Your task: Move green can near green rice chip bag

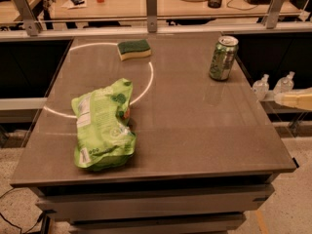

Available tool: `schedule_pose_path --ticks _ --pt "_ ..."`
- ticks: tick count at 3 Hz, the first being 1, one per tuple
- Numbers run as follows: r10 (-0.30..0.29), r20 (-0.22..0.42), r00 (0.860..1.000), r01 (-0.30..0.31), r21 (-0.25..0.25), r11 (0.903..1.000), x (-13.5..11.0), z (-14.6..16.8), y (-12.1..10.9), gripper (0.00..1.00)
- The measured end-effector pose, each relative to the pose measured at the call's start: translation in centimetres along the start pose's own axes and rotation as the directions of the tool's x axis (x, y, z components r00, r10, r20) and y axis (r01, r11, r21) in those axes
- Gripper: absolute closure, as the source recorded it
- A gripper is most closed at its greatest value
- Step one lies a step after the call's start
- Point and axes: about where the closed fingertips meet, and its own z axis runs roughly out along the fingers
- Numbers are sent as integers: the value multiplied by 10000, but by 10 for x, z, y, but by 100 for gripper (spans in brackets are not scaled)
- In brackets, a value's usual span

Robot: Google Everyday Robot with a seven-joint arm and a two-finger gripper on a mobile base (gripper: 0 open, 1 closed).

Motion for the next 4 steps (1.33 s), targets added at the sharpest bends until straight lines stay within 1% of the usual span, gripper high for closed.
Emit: schedule_pose_path --ticks 1,2,3,4 --pt "-124 539 9985 148 -443 9989 -10 20 -15 0" --pt "-193 775 9968 267 -959 9950 -23 43 -27 0" --pt "-51 786 9969 183 -1675 9857 -34 75 -34 0" --pt "-213 901 9957 433 -2503 9672 -61 105 -29 0"
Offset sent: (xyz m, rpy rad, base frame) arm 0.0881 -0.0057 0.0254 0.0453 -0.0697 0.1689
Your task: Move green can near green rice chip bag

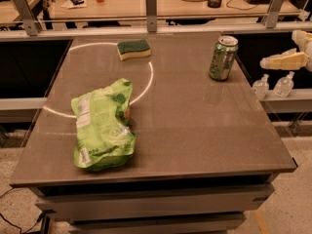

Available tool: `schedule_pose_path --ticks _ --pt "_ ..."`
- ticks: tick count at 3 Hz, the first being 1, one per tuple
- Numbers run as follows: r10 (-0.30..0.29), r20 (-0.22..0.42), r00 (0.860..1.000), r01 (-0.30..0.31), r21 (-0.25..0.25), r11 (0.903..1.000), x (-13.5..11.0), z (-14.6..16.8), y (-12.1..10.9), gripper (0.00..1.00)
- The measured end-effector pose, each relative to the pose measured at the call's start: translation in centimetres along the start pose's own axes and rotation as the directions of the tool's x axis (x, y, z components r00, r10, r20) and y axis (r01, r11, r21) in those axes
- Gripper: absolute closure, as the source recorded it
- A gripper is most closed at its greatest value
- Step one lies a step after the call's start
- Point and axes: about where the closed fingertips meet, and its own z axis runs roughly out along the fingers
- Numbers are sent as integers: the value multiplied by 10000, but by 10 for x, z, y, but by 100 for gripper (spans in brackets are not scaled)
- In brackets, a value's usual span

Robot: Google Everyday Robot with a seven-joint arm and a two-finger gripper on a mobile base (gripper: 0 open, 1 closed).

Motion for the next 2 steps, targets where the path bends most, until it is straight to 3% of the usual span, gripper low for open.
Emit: schedule_pose_path --ticks 1,2 --pt "13 -7 10000 -13 -2 10000 1 0 0 0" --pt "511 27 9987 -510 -190 9985 6 4 8 0"
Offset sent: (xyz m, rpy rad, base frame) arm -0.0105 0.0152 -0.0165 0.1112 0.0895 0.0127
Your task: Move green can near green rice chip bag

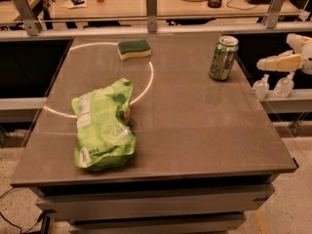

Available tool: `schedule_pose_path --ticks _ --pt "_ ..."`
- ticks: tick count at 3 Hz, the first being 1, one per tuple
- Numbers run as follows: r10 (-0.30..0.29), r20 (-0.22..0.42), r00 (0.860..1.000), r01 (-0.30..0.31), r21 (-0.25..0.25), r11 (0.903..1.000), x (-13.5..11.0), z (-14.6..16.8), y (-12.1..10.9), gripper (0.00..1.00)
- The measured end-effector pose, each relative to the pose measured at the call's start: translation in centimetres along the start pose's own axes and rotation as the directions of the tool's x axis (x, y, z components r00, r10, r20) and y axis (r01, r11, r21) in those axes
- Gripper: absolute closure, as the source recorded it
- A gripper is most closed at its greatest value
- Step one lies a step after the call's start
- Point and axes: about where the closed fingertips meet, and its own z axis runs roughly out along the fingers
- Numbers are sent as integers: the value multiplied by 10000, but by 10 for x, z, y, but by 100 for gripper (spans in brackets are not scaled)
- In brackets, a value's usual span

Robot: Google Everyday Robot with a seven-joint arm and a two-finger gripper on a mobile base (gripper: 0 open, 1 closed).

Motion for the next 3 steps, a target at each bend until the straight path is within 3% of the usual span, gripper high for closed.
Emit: schedule_pose_path --ticks 1,2,3 --pt "574 145 9982 -560 -802 9952 0 10 19 0" --pt "628 63 9980 -607 -1772 9823 0 22 47 0" --pt "289 -205 9994 -333 -2696 9624 8 41 77 0"
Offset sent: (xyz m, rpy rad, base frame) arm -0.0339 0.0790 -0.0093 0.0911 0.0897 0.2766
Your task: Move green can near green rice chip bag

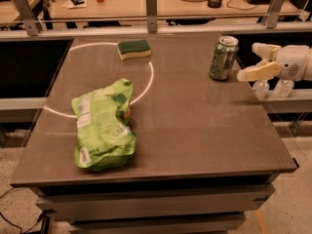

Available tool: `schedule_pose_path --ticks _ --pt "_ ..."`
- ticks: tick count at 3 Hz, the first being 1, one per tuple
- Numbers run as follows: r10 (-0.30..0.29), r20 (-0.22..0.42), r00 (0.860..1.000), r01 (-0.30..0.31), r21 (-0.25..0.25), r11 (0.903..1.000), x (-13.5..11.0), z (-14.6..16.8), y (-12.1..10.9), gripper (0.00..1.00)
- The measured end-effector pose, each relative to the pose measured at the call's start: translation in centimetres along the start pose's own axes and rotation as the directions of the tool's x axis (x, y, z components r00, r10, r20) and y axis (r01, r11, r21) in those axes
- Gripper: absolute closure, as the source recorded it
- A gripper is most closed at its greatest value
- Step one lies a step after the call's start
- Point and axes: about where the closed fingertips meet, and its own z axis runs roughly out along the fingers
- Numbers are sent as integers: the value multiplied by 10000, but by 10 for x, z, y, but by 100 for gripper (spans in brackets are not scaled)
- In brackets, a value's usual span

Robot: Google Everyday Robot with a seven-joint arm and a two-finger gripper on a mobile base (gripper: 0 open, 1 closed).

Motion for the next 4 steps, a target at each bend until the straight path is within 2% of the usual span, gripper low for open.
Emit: schedule_pose_path --ticks 1,3,4 --pt "-189 94 9998 193 -489 9986 1 23 8 0" --pt "-182 802 9966 240 -723 9971 -10 56 5 0" --pt "-227 990 9948 325 -983 9946 -13 61 7 16"
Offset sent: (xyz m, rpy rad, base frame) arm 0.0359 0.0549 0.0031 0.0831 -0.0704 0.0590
